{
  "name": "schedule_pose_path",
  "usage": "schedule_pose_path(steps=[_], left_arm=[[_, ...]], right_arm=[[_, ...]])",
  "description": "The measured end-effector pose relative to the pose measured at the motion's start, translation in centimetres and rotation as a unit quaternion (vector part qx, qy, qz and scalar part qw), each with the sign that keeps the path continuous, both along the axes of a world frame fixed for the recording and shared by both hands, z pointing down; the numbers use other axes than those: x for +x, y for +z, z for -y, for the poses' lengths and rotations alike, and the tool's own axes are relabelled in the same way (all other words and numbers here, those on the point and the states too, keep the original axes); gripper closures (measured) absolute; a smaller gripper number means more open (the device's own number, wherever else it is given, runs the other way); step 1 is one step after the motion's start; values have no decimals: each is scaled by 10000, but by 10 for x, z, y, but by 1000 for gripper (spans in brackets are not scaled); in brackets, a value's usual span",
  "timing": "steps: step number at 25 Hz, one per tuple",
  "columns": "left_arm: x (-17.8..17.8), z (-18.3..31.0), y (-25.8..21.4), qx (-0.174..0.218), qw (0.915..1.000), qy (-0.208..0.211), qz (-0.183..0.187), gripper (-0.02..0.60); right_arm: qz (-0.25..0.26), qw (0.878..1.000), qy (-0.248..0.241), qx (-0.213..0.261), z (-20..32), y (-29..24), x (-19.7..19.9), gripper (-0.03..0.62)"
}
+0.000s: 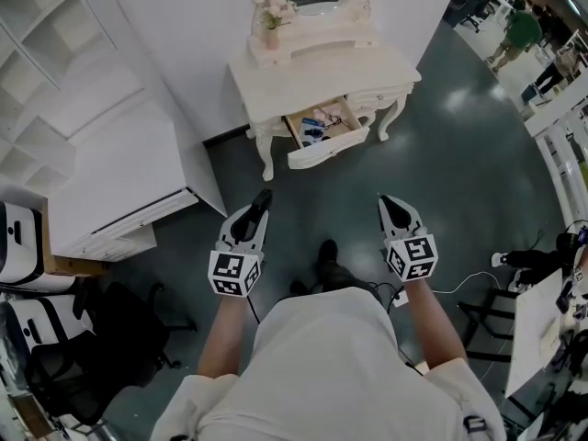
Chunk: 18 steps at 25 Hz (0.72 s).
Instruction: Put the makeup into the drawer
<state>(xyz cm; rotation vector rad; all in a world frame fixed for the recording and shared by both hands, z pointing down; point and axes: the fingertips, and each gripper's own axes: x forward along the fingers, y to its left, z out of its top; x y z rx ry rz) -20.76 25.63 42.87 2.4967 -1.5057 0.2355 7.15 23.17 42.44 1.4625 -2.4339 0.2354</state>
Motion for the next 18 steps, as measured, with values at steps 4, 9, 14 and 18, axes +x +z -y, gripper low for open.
schedule_pose_path(steps=[4, 9, 14, 18], left_arm=[[-1, 11, 2, -14, 10000, -75, 31, 482], [2, 32, 0, 23, 9998, -170, 72, 482], [8, 58, 0, 23, 9996, -259, 110, 483], [14, 81, 2, -8, 9995, -310, 111, 482]], right_arm=[[17, 10000, -55, -17, 15, 3, -1, 563], [48, 9999, -137, -12, 40, 6, 1, 565], [56, 9997, -246, -45, 71, 8, 5, 565], [24, 9995, -303, -109, 98, 14, 10, 563]])
